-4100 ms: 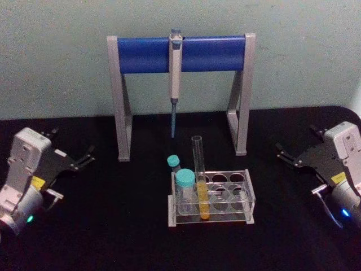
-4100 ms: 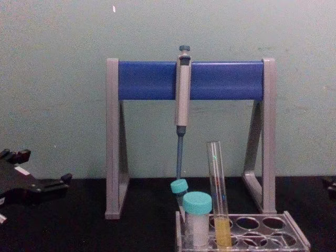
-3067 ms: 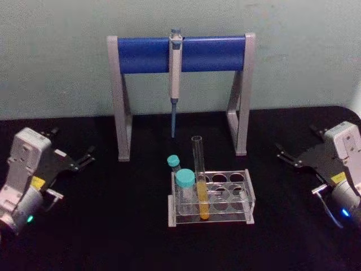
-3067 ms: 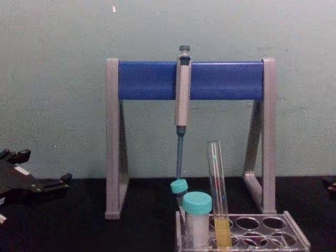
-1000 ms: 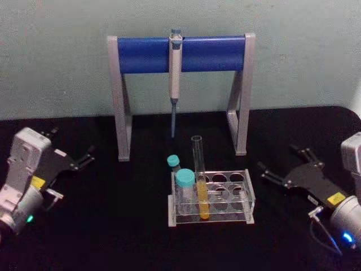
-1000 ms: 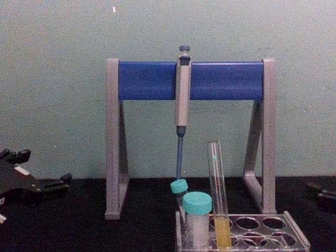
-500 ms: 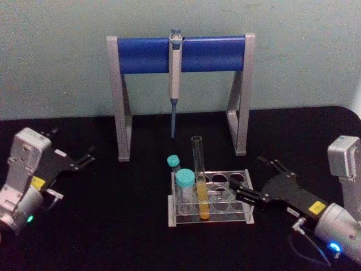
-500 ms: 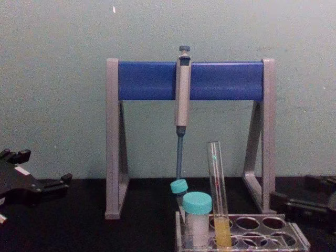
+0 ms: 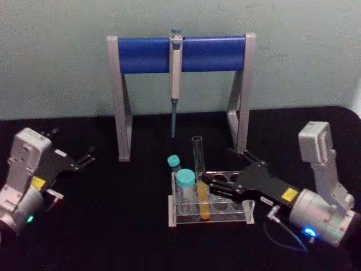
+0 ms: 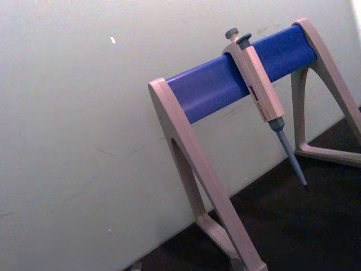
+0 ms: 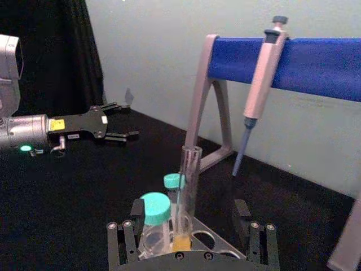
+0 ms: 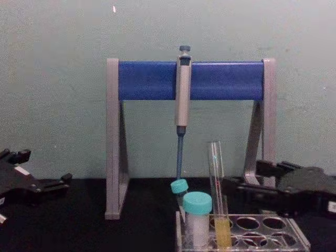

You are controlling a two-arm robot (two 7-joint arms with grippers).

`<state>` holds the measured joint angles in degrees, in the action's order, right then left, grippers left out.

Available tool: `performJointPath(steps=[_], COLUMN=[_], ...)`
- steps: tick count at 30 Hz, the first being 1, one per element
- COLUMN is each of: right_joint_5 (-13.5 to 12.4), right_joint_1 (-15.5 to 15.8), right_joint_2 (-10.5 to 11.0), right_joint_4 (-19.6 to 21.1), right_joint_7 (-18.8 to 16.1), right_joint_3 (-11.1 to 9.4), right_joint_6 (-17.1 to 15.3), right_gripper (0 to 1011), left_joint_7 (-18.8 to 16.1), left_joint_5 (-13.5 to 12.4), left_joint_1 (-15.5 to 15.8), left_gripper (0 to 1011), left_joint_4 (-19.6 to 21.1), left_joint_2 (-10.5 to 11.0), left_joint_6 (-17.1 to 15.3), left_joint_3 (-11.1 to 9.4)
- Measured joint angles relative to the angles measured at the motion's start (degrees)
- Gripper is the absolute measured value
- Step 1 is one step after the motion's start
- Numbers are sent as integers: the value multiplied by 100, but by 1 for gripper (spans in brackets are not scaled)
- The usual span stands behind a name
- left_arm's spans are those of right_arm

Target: Pick up the test tube from the test tube rack, shake it, then place it back into the test tube rack.

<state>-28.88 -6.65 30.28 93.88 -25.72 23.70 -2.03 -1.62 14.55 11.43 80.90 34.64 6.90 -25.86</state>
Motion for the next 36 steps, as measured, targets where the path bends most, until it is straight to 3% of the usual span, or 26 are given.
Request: performJointPath(steps=[16, 36], right_joint_5=[193, 259], right_joint_1=[-639, -860], right_joint_2=[-487, -661], right_joint_4=[-694, -1053], right_joint_7=[-187, -257], right_joint_3=[274, 396], right_joint_6=[-124, -200], right_gripper=[1000, 1000], left_joint_7=[0, 0], left_joint_5=[0, 0], left_joint_1=[0, 0], left_gripper=[1001, 1001], left_joint_4=[0, 0], left_joint_2=[0, 0], left_joint_6=[0, 0], left_joint_3=[0, 0])
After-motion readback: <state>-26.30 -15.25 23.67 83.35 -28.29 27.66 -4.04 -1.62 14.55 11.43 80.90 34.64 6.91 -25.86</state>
